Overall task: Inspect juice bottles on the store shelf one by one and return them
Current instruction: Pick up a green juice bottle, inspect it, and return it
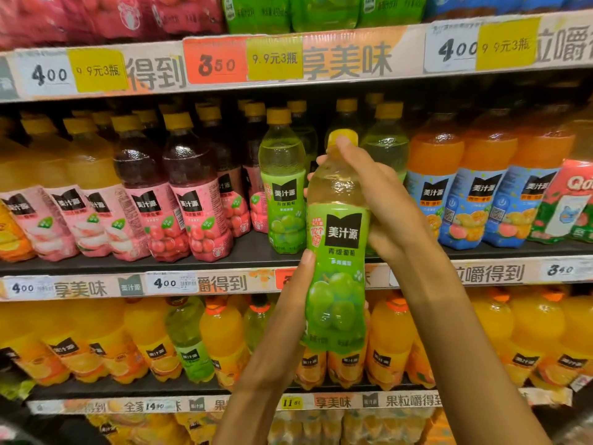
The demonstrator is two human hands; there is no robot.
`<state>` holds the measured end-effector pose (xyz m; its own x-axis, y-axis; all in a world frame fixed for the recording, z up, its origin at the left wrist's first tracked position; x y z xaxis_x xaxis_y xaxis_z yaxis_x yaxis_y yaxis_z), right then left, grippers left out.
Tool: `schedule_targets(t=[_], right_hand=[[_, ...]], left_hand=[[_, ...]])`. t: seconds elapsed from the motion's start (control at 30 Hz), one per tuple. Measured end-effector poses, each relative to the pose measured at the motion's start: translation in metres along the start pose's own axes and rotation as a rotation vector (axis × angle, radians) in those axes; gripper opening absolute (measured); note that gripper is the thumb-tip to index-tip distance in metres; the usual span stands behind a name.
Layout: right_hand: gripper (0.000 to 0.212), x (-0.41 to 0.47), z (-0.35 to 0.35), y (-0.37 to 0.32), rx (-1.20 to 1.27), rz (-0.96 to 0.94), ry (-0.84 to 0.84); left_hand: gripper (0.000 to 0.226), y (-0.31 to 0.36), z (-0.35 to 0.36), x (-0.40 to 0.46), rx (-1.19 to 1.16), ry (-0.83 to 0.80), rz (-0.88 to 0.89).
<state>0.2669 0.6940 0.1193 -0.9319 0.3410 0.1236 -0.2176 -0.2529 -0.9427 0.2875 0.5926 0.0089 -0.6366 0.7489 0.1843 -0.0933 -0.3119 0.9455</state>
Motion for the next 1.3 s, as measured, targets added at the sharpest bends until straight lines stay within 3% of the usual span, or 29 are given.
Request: schedule_targets(t=[0.27,0.4,0.7,0.9,1.0,1.07,1.17,1.3], right_hand=[[0.031,-0.004,0.012,0.022,0.049,0.117,-0.253],[0.031,-0.001,0.005,0.04,0.124,0.26,-0.194],[0.044,-0.012,0.001,0.052,0.169,0.381,-0.162],[0.028,-0.008,-0.004,0.037,0.139,0.268,-0.084],[0.018,-0.01,0.002,0.016,0.076,0.106,-0.152],[0.013,-0.013,0.004,0.005,0.044,0.023,-0.179],[0.032,-0.016,0.006,-0.004,-0.009,-0.06,-0.181],[0.039,-0.019,0.004,-0.006,-0.17,-0.107,-0.154]], left_hand=[[0.061,0.027,0.03,-0.016,-0.437,-0.219,-0.037],[0.059,0.047,0.049,-0.025,-0.617,-0.355,-0.033],[0.054,0.047,0.058,-0.026,-0.66,-0.342,-0.053],[0.056,0.03,0.048,-0.022,-0.55,-0.26,-0.05],[0.052,0.018,0.039,-0.017,-0.351,-0.19,-0.034],[0.062,0.013,0.033,-0.015,-0.215,-0.157,-0.015],[0.08,0.009,0.022,-0.01,-0.046,-0.109,0.003],[0.059,0.013,0.01,-0.009,0.13,-0.07,0.108]])
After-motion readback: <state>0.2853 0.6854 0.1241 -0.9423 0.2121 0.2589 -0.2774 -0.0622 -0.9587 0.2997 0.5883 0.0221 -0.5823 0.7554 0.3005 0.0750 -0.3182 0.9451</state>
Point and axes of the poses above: each hand's wrist, its own x-axis towards the middle knuckle, its own z-axis out of the palm, y = z × x, the point moved 10 cm from there along x, towards the middle knuckle, and after that the axes turned 10 degrees about z, right-handed, at the moved point
